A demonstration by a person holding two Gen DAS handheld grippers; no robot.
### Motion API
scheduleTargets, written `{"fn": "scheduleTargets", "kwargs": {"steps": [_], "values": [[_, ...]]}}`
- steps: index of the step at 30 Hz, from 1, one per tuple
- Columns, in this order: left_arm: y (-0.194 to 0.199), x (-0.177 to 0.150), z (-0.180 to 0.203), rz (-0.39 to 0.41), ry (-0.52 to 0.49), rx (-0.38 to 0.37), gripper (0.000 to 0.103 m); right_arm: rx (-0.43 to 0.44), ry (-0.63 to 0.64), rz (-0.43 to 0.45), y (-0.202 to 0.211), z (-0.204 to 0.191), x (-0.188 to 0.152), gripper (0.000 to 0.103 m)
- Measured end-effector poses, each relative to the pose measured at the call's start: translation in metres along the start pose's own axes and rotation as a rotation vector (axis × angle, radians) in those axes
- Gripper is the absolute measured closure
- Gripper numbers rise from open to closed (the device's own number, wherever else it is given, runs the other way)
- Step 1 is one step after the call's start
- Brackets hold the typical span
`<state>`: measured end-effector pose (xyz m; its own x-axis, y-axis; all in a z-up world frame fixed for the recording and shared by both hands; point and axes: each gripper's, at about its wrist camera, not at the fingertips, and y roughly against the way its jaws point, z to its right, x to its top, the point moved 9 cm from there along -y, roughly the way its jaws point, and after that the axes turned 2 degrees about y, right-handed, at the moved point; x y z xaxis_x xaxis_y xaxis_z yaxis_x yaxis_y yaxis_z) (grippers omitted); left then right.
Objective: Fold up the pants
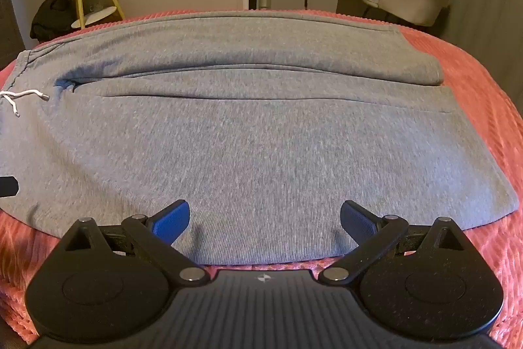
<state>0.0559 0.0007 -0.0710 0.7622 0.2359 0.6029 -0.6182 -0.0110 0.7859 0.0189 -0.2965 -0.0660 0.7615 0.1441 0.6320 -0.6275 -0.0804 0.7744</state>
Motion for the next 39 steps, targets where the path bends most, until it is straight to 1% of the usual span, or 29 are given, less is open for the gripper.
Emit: {"fn": "scheduleTargets", "kwargs": {"steps": [14,15,39], "values": [[-0.0025,-0.0071,0.0014,0.002,0.003,-0.008,0.0,0.006,-0.006,0.002,0.0002,-0.0006,0.0003,0.004],[-0.0045,-0.0027,-0.0015,-0.002,0.007,-0.007,0.0,0.007,-0.006,0.002,0.0002,-0.0009,0.0004,0.004],[-0.0032,-0.0033,-0.0009,-0.009,0.026,-0.016,0.0,0.018,-0.016,0.004,0.0008,0.0,0.0017,0.004]]}}
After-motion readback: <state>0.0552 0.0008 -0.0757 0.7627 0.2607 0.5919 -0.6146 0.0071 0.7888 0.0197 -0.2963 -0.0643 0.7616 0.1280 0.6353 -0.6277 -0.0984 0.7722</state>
